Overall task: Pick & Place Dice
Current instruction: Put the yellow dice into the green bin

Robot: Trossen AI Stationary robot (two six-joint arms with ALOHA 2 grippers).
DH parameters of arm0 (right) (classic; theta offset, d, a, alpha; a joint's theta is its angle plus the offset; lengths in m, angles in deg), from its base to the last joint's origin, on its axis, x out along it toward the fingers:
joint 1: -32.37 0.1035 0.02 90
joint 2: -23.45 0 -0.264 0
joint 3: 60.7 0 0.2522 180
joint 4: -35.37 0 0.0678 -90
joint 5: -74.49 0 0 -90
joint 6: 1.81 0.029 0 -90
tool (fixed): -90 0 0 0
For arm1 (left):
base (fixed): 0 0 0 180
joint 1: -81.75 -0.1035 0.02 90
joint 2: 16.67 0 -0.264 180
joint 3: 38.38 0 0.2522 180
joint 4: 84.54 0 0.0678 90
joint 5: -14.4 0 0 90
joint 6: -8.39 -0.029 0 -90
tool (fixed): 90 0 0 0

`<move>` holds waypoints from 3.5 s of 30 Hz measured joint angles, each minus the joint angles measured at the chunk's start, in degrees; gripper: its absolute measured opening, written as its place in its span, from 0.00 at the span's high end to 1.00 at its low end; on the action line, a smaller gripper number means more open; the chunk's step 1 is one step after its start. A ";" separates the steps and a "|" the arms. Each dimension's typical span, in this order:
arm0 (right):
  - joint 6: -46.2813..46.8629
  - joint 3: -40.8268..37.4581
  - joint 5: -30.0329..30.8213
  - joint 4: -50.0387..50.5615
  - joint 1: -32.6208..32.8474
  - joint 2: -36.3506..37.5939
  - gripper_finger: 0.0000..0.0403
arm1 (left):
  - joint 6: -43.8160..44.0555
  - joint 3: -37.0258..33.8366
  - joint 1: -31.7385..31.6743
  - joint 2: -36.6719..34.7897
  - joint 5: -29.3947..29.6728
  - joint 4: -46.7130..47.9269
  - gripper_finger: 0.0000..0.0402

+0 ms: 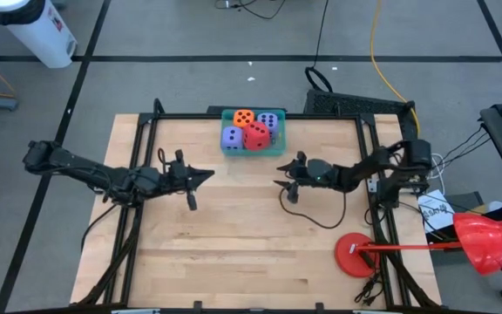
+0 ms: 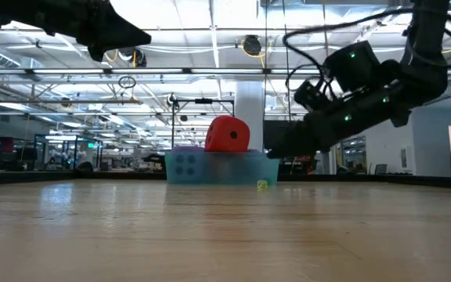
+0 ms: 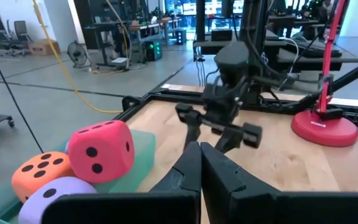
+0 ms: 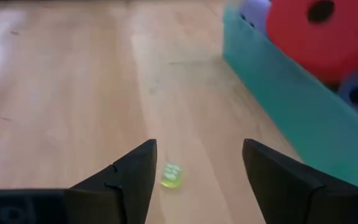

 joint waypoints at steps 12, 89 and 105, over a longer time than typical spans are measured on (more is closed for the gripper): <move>3.40 4.78 -2.32 -1.82 1.41 -10.13 0.44 | -0.46 0.00 0.41 0.01 -0.59 0.44 0.99; -6.27 7.33 -4.40 7.87 -0.63 -5.58 0.89 | 4.87 0.07 0.30 0.04 -2.83 1.59 0.94; -17.95 7.41 -9.77 10.35 -18.08 16.35 0.85 | 9.24 12.32 -19.93 17.64 -13.43 -3.55 0.99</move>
